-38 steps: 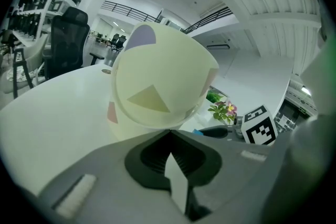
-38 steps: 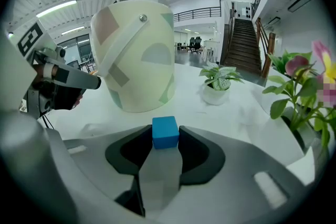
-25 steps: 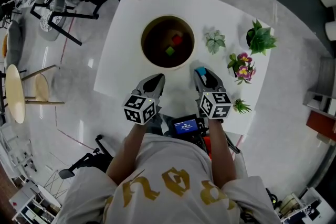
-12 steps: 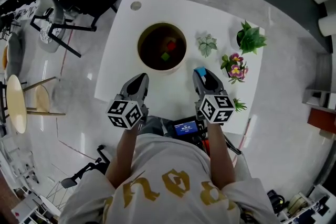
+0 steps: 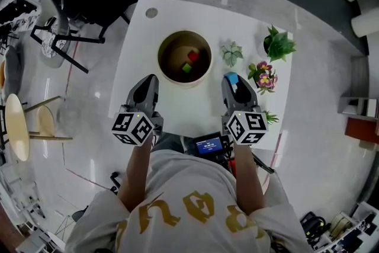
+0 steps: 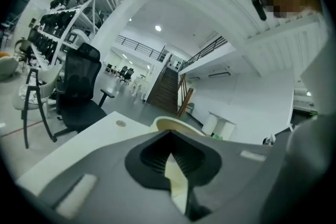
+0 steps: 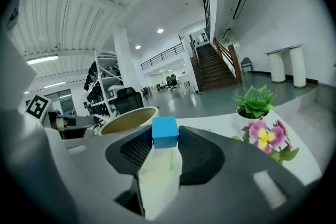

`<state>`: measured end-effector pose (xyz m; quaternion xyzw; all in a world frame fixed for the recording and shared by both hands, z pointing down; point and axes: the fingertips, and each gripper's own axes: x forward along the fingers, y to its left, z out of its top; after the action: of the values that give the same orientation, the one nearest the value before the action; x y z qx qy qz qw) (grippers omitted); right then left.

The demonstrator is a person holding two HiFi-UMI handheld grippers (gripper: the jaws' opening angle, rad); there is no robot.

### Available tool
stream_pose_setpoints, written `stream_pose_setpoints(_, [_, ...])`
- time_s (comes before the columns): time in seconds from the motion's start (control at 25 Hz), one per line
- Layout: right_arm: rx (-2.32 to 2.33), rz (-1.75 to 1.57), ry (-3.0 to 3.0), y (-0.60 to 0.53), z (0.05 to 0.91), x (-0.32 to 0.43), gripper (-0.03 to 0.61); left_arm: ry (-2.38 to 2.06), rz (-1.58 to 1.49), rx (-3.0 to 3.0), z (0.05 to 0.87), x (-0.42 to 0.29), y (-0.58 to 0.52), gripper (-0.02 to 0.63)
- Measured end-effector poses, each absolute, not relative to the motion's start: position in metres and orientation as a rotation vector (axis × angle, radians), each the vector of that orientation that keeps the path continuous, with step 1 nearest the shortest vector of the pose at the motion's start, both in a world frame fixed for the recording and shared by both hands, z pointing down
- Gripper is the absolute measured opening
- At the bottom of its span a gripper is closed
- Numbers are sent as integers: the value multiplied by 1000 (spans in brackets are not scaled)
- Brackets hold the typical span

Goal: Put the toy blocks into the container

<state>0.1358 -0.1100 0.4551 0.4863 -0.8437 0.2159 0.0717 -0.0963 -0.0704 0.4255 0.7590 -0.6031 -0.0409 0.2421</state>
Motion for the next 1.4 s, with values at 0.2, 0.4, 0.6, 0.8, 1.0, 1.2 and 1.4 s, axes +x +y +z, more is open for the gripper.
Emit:
stream_pose_setpoints(0.2, [1527,620,-2568,-116,430,119,176,-1510,-194,2217,396,-96,-95,0])
stream_pose_setpoints(0.4, [1545,586,-2546,-117,418,94,176,-1382,-170,2259,399,-100,-114,0])
stream_pose_setpoints(0.6, [1515,525,-2529,-116,414,73,176,-1332,-151,2274,405,-107,-126,0])
stream_pose_setpoints(0.8, [1468,466,-2513,-116,416,53,176,-1292,-134,2299,410,-109,-133,0])
stream_pose_setpoints(1.0, [1396,394,-2486,-116,423,33,176,-1245,-125,2325,413,-102,-141,0])
stream_pose_setpoints(1.2, [1346,394,-2472,-114,432,20,178,-1196,-133,2322,417,-97,-144,0])
stream_pose_setpoints(1.4, [1327,422,-2456,-111,438,16,178,-1157,-147,2304,421,-96,-146,0])
